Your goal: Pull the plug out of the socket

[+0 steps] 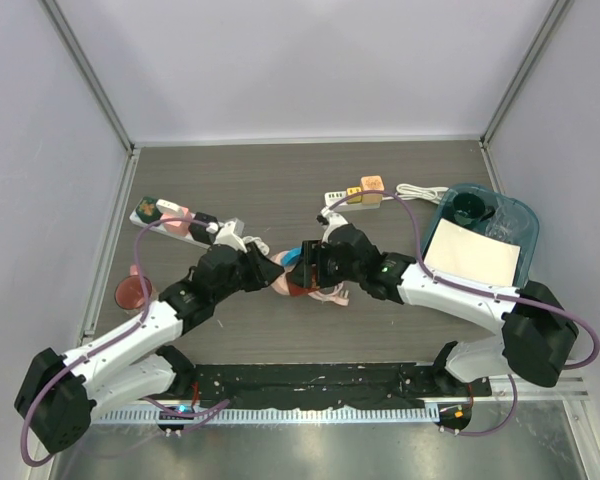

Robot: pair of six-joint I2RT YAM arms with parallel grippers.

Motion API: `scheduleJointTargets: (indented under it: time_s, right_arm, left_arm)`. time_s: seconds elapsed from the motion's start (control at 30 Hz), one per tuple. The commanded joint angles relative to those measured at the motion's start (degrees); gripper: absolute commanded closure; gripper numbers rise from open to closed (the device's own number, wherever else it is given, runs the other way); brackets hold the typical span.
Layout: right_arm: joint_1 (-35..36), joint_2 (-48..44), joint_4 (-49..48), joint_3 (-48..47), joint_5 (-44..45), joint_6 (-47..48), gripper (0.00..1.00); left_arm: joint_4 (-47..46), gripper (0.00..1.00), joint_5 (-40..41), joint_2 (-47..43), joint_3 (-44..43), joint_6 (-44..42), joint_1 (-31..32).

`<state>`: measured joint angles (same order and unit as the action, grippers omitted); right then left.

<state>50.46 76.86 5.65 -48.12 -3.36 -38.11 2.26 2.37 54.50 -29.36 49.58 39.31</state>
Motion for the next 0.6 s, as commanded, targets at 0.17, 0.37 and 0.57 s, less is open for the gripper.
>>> scheduleJointTargets:
  time_s: [0.17,0.37,0.57]
  right_arm:
    - [0.8,-1.9,3.2,-5.4,7.1,3.7,0.99]
    - [5.4,-0.2,4.8,-7.6,11.8,5.1,0.99]
    - [5.2,-0.3,8.0,-9.0,9.9,5.7,0.99]
  left_arm:
    - [10.5,1.00,10.6,6.2,-0.9,-4.7,-1.2]
    - [11.4,1.00,11.3,8.7,-2.2,-4.6,-1.2]
    - [11.4,1.00,10.3,7.9,-2.5,-4.6,-1.1]
